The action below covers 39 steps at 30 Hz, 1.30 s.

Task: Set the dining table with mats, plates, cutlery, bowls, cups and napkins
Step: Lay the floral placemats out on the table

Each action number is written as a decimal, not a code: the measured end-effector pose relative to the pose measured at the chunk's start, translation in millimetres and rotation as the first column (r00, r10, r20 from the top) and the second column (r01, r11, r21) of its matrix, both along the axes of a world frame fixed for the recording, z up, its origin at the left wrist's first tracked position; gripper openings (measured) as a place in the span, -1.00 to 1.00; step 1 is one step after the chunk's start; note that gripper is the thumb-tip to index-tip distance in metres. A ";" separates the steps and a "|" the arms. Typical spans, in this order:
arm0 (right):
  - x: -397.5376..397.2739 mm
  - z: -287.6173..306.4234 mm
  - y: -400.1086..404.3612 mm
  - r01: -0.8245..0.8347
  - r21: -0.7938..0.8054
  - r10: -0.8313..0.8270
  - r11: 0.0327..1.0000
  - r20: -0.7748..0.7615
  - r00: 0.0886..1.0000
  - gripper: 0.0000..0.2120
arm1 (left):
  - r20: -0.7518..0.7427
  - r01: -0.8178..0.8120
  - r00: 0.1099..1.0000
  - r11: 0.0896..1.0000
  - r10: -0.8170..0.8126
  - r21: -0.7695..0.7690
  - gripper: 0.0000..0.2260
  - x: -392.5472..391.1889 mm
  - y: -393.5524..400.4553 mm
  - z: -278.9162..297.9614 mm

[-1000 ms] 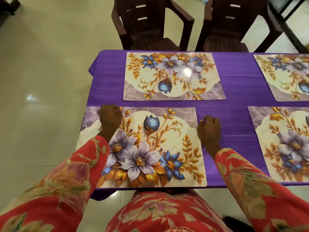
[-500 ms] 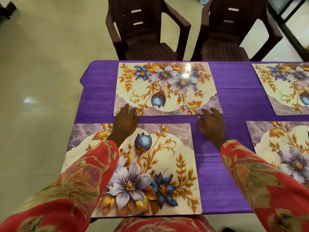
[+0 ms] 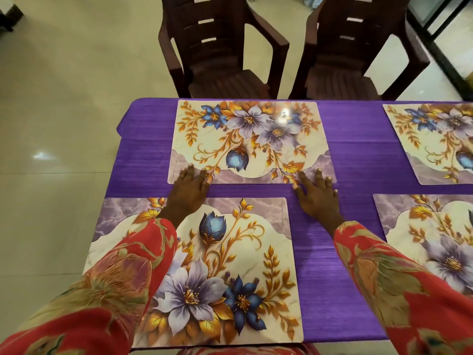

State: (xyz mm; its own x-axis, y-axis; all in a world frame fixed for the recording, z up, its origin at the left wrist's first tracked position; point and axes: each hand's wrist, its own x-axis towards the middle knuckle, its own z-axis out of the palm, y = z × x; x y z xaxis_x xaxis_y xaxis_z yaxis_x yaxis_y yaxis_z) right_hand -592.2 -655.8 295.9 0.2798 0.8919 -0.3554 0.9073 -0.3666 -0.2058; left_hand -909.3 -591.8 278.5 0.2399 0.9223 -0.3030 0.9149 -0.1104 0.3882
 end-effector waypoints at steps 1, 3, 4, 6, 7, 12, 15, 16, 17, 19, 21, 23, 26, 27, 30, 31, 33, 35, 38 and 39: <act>0.5 -0.4 0.0 -0.002 -0.002 0.002 1.000 0.000 1.000 -0.46 | 0.002 -0.001 1.000 1.000 0.001 0.000 -0.53 0.2 0.8 0.0; 0.9 -1.0 0.2 -0.004 -0.007 0.004 1.000 -0.003 1.000 -0.46 | 0.006 0.002 1.000 1.000 -0.002 0.010 -0.53 0.7 1.6 -0.3; 1.1 -1.2 0.4 -0.004 -0.010 0.004 1.000 -0.007 1.000 -0.46 | 0.007 0.001 1.000 1.000 -0.001 0.017 -0.53 0.8 1.5 -0.8; 1.7 -1.7 0.6 -0.005 -0.012 0.005 1.000 -0.013 1.000 -0.46 | 0.002 -0.005 1.000 1.000 0.005 0.026 -0.53 1.2 1.5 -2.2; 1.9 -1.8 0.6 -0.006 -0.012 0.006 1.000 -0.015 1.000 -0.46 | 0.000 -0.008 1.000 1.000 0.008 0.028 -0.53 1.1 1.8 -2.9; 2.0 -1.0 1.1 -0.002 -0.011 0.002 1.000 -0.020 1.000 -0.46 | -0.005 0.006 1.000 1.000 -0.006 -0.009 -0.53 -0.8 5.8 -1.2; 2.0 -2.0 2.3 0.000 -0.013 0.000 1.000 -0.021 1.000 -0.46 | 0.008 0.004 1.000 1.000 -0.004 -0.011 -0.53 -1.9 6.8 -0.8; 2.2 -2.4 2.6 0.000 -0.014 0.000 1.000 -0.018 1.000 -0.46 | 0.007 0.006 1.000 1.000 -0.006 -0.005 -0.53 -1.6 6.3 -0.6; 2.7 -2.7 2.9 -0.002 -0.016 0.002 1.000 -0.015 1.000 -0.46 | 0.001 0.007 1.000 1.000 -0.007 0.004 -0.53 -1.1 5.8 -0.2; 3.9 -2.9 3.4 -0.006 -0.018 0.006 1.000 -0.016 1.000 -0.46 | -0.007 0.001 1.000 1.000 -0.001 0.010 -0.53 0.3 4.5 1.5; 4.2 -2.6 3.4 -0.006 -0.015 0.005 1.000 -0.022 1.000 -0.46 | -0.015 -0.004 1.000 1.000 0.004 0.009 -0.53 1.7 4.0 3.2; 3.9 -2.0 3.1 0.009 -0.009 -0.010 1.000 -0.038 0.999 -0.46 | -0.050 -0.002 0.999 1.000 0.003 0.017 -0.52 2.6 3.0 4.5; 1.6 -1.1 -0.7 0.039 0.043 -0.035 0.998 -0.075 0.997 -0.45 | -0.050 -0.027 0.998 0.998 0.030 0.060 -0.51 3.7 -2.2 7.2; 0.9 -1.5 -3.4 0.049 0.085 -0.041 0.995 -0.086 0.995 -0.46 | -0.018 -0.038 0.999 0.996 0.040 0.082 -0.51 4.8 -5.3 8.2; 0.1 -2.5 -13.5 0.068 0.201 -0.044 0.977 -0.120 0.992 -0.50 | 0.099 -0.064 0.994 0.988 0.050 0.144 -0.55 11.5 -17.2 9.7; -0.2 -2.0 -17.8 0.079 0.212 -0.052 0.974 -0.131 0.990 -0.50 | 0.132 -0.071 0.990 0.986 0.052 0.150 -0.56 15.0 -21.2 9.8; 0.6 -2.1 -27.6 0.101 0.231 -0.067 0.968 -0.151 0.986 -0.46 | 0.174 -0.075 0.984 0.985 0.047 0.153 -0.57 23.6 -29.3 10.3; 2.7 -2.7 -38.5 0.116 0.259 -0.078 0.959 -0.155 0.985 -0.51 | 0.209 -0.060 0.978 0.984 0.024 0.170 -0.59 33.2 -36.7 10.9; 6.1 -1.2 -59.5 0.143 0.319 -0.100 0.937 -0.146 0.984 -0.56 | 0.255 -0.029 0.967 0.980 -0.023 0.198 -0.62 49.5 -49.5 13.6; 6.9 0.3 -66.7 0.153 0.338 -0.109 0.929 -0.145 0.983 -0.55 | 0.268 -0.018 0.963 0.979 -0.038 0.205 -0.63 55.0 -54.1 14.5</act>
State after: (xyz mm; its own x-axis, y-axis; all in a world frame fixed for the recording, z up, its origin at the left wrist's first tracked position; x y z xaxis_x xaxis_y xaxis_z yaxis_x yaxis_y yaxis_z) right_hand -585.4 -722.5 296.3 0.3768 0.9237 -0.0694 0.8161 -0.3665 -0.4468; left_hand -854.3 -645.9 293.0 0.2962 0.9546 -0.0321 0.7781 -0.2217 0.5877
